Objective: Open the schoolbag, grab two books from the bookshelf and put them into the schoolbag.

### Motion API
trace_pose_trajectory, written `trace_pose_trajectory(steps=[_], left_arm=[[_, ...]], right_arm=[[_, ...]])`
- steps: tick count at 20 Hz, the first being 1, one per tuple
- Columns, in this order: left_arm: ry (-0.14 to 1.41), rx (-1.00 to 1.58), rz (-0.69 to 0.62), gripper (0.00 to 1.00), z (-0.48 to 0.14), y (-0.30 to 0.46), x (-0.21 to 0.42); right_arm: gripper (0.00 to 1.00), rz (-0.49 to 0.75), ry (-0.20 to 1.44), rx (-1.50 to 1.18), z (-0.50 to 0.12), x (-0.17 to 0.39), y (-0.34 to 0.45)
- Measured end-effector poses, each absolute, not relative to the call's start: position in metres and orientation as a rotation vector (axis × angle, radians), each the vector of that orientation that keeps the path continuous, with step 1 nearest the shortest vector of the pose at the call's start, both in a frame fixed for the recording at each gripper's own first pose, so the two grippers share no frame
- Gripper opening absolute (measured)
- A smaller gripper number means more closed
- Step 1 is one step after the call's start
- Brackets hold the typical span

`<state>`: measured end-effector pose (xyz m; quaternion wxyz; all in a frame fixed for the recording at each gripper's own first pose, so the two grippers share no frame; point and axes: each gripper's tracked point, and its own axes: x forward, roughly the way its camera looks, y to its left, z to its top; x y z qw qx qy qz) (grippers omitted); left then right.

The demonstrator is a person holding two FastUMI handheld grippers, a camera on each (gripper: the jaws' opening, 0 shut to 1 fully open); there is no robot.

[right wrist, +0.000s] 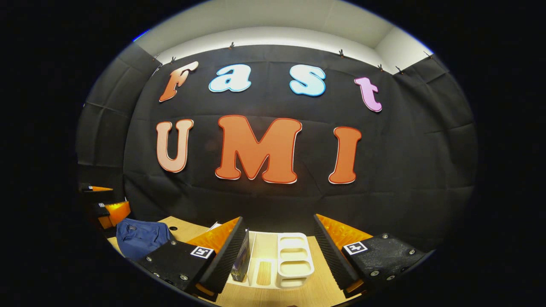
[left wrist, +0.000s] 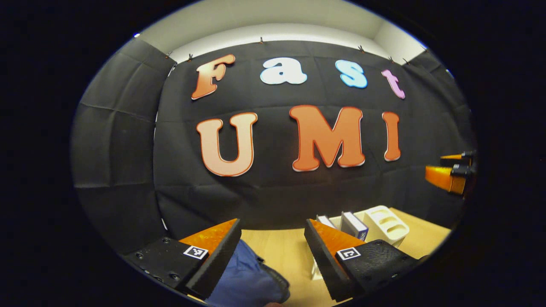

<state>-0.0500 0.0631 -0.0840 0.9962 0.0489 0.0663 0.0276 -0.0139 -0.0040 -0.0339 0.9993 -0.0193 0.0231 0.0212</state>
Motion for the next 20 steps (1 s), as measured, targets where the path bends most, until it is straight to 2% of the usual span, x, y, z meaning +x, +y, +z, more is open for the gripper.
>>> trace_pose_trajectory(steps=[5, 12, 20], left_arm=[[0.31, 0.317, 0.062, 0.94, -0.163, 0.084, -0.068], [0.456, 0.745, -0.092, 0.92, -0.257, 0.059, -0.091], [0.747, 0.883, -0.121, 0.94, -0.347, 0.065, -0.125]], right_arm=[[0.94, 0.039, 0.073, -0.042, -0.049, -0.004, -0.014], [0.94, -0.014, 0.101, -0.046, -0.062, 0.003, -0.041], [0.94, -0.054, 0.135, -0.053, -0.077, 0.001, -0.058]])
